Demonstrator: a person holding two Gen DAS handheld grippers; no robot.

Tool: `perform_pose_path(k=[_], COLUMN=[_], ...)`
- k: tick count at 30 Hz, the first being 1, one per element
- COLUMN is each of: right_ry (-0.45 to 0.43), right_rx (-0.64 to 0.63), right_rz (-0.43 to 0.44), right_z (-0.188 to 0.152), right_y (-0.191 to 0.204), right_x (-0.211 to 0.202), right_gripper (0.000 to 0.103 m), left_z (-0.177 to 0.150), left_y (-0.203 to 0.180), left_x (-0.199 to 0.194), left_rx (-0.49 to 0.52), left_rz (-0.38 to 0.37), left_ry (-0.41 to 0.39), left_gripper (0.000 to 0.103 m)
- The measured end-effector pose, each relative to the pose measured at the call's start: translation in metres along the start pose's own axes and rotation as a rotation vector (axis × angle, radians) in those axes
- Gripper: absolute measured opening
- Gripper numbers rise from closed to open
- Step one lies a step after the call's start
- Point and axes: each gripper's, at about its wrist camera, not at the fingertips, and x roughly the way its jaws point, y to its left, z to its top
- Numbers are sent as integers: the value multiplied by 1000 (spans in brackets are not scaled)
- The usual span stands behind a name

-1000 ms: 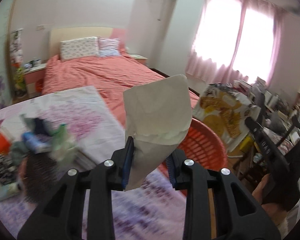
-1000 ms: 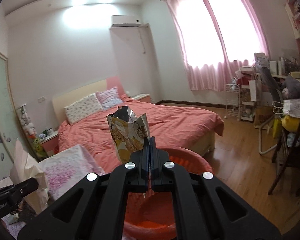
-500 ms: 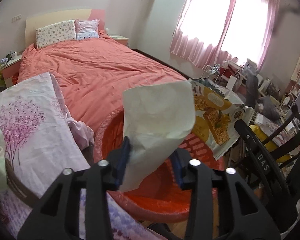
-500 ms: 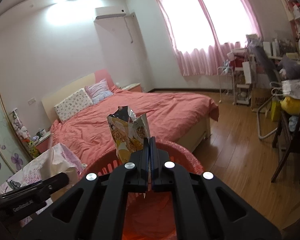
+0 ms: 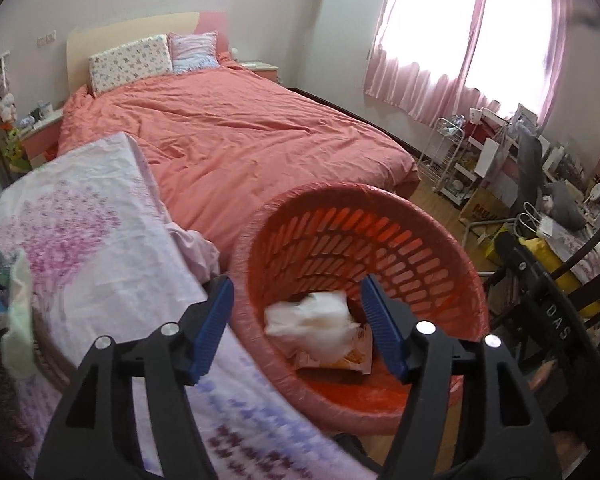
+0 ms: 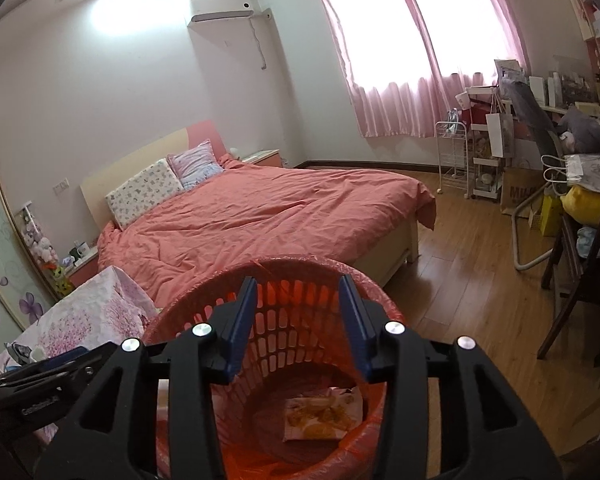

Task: Collect trash
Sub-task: 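Move both tools back over the items on the bed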

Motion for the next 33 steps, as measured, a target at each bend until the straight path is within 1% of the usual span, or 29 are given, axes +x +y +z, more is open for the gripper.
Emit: perform_pose_path(k=[1, 5, 8, 13, 14, 16, 22, 27, 31, 33], right_ry=[-1, -8, -9, 6, 11, 26, 63, 121, 201, 238], right_rx=[-2, -14, -43, -86, -91, -105, -191, -227, -277, -305], right_rz=[-3, -3, 2, 37, 44, 66, 153, 230, 298, 318], right_z=[1, 4, 5, 3, 2, -1, -19, -35, -55, -64], right_y=[0, 3, 11, 31, 33, 42, 81, 110, 143, 156], right_x=[0, -8, -13, -23, -24, -27, -38, -40, -34, -28], right_gripper=[49, 49, 52, 53, 54, 55, 58, 58, 58, 58], left_z=[-1, -5, -12, -31, -36, -45, -76, -103, -122, -127], left_y=[-1, 7, 16, 46, 58, 71, 138, 206, 245, 257], left_x=[-5, -23, -42, -75, -85, -97, -145, -180, -199, -207], left_rx=[-1, 8, 23, -3, -13, -23, -78, -173, -249, -271], left_rz=[6, 42, 105, 188, 215, 246, 364, 469, 514, 525], left_ry=[-5, -16, -25, -42, -45, -45, -46, -34, -23, -23], left_gripper=[69, 69, 69, 77, 77, 78, 78, 78, 78, 78])
